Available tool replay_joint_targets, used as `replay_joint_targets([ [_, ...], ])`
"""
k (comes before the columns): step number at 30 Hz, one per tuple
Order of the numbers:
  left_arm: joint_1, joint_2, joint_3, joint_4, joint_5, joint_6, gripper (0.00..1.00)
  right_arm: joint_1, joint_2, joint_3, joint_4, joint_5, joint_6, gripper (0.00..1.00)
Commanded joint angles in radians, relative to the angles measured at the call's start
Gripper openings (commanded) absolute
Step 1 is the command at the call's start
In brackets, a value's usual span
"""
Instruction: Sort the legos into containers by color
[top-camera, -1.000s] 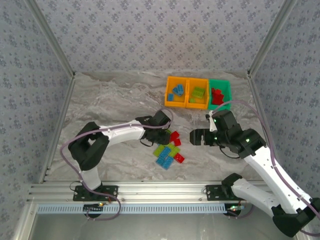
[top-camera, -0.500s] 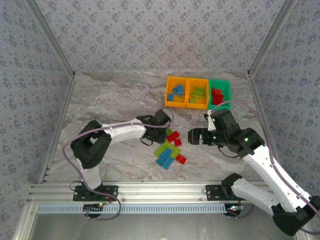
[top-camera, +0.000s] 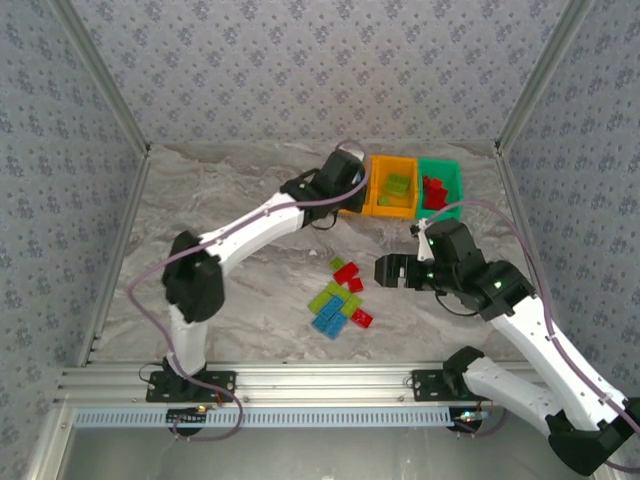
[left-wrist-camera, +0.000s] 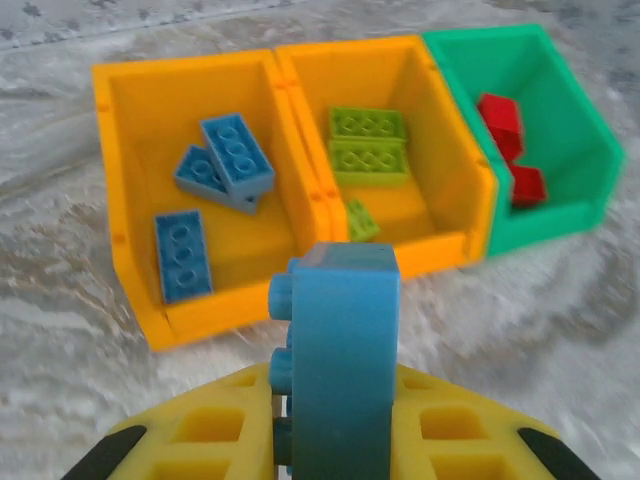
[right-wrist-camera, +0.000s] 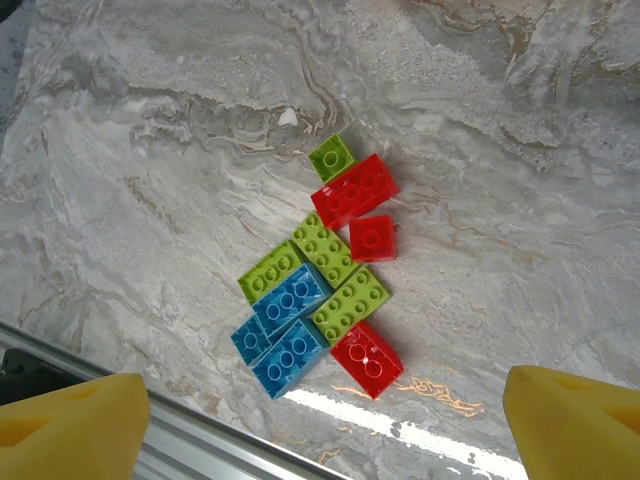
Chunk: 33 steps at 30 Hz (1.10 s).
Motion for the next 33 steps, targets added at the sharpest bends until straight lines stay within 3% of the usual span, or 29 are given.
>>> replay_joint_targets([
  [1, 0.042, 0.162, 0.173, -0.056, -0.062, 0.051, 0.16, 0.01, -0.044, 0.017, -0.05, 0.031, 0.033, 0.94],
  [7, 0.077, 0.408, 0.537, -0.154, -0.057, 0.087, 0.21, 0.012, -0.118, 0.017, -0.103, 0.061, 0.05, 0.94],
  [11, 0.077, 0.499, 0.745, -0.249, -0.048, 0.104, 0.47, 0.012, -0.144, 0.022, -0.125, 0.067, 0.055, 0.94],
  [16, 0.076, 0.448, 0.741, -0.296, -0.028, 0.107, 0.53, 0.012, -0.153, 0.02, -0.127, 0.069, 0.055, 0.94],
  [19, 0.074, 0.315, 0.588, -0.247, 0.026, 0.089, 0.53, 0.012, -0.151, 0.01, -0.125, 0.076, 0.047, 0.94],
  [23, 0.06, -0.048, 0.059, 0.055, 0.049, 0.079, 0.55, 0.013, -0.139, -0.012, -0.126, 0.091, 0.046, 0.94],
  [26, 0.046, -0.306, -0.25, 0.172, 0.056, 0.066, 0.59, 0.017, -0.118, -0.045, -0.088, 0.075, 0.053, 0.94],
  [30, -0.028, -0.602, -0.523, 0.184, -0.013, 0.114, 0.64, 0.044, -0.054, -0.09, -0.009, 0.056, 0.068, 0.93],
  [33, -0.106, -0.772, -0.632, 0.086, -0.087, 0.159, 0.67, 0.087, 0.007, -0.129, 0.073, 0.058, 0.102, 0.94],
])
